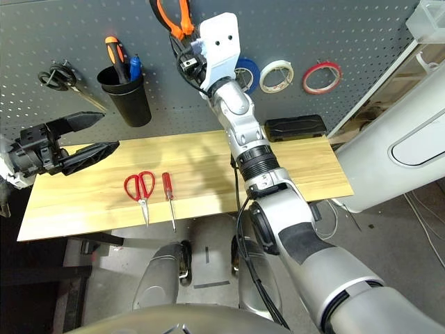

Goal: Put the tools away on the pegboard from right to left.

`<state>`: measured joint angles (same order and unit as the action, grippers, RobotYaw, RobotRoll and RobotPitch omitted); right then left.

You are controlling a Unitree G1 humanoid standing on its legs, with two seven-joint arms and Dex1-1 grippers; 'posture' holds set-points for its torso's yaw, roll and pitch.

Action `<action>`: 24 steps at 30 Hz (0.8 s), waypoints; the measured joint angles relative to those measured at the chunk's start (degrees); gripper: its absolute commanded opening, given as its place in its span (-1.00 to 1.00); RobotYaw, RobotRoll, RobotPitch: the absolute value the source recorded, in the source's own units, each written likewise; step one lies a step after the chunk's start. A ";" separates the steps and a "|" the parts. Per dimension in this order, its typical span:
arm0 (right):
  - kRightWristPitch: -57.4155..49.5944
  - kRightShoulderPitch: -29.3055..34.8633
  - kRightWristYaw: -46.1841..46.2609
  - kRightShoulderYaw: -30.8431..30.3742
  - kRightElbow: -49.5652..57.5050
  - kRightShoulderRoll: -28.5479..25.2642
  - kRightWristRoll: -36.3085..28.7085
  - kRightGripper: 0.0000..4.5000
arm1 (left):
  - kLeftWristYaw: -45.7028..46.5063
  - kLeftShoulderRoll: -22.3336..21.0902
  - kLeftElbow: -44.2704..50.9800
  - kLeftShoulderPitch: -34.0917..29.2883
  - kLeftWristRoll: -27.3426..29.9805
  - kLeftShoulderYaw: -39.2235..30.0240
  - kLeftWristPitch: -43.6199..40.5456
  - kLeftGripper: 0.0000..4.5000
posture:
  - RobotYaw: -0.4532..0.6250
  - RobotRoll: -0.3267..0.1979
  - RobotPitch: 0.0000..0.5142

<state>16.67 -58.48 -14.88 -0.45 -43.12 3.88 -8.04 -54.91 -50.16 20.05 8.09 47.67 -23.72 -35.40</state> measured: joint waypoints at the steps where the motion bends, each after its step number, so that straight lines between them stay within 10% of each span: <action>1: 0.31 -0.10 -0.03 0.01 -0.65 -0.04 0.11 -0.10 | 0.00 0.00 0.11 -0.01 0.03 0.00 -0.03 1.00 | 0.00 0.25 -0.39; 24: 3.90 -3.70 -2.05 4.04 -13.05 -0.30 0.03 -0.10 | 0.84 0.01 1.96 -1.41 0.58 0.00 -0.38 1.00 | 0.02 0.25 -0.36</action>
<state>20.58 -62.18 -16.93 3.58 -56.16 3.59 -8.01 -54.07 -50.15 22.02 6.68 48.25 -23.73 -35.79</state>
